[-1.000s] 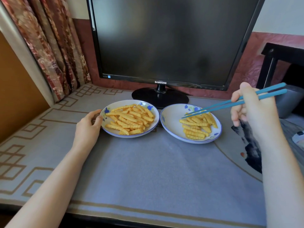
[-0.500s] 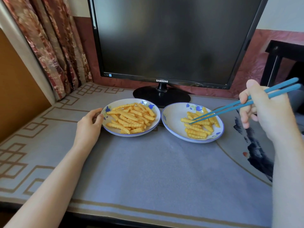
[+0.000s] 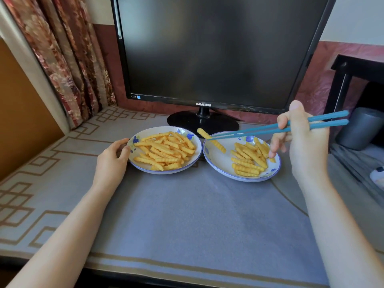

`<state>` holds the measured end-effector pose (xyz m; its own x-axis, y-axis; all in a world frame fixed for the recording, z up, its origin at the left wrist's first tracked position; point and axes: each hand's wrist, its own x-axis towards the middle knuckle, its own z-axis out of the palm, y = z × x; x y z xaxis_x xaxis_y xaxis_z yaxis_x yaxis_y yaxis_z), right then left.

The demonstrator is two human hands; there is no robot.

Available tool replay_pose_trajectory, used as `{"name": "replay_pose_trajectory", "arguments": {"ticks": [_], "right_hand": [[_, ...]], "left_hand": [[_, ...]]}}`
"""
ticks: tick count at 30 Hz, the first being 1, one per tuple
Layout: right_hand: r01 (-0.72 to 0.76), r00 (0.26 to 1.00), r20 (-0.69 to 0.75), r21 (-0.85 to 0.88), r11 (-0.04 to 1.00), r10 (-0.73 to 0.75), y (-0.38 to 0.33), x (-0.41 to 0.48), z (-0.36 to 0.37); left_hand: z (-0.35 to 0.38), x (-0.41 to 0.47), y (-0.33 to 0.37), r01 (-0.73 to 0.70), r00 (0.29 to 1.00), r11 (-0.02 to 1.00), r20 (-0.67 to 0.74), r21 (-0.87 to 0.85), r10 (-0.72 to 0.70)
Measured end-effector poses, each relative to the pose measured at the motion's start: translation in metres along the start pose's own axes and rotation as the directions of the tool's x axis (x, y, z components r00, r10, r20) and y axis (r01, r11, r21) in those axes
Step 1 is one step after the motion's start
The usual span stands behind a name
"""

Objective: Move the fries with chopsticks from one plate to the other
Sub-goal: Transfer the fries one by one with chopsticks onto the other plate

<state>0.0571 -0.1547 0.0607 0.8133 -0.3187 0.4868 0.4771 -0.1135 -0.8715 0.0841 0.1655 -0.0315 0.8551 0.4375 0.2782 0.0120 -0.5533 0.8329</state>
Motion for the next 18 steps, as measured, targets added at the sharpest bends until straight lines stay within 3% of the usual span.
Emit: {"name": "replay_pose_trajectory", "arguments": {"ticks": [8,18], "right_hand": [[-0.01,0.999,0.032,0.119,0.993,0.006,0.002,-0.02,0.034],[-0.009,0.945,0.326,0.093,0.996,-0.022,0.015,-0.037,0.06]], "left_hand": [[0.0,-0.001,0.001,0.007,1.0,1.0,-0.004,-0.009,-0.007],[0.0,-0.001,0.002,0.005,1.0,1.0,-0.003,-0.001,-0.005]]}}
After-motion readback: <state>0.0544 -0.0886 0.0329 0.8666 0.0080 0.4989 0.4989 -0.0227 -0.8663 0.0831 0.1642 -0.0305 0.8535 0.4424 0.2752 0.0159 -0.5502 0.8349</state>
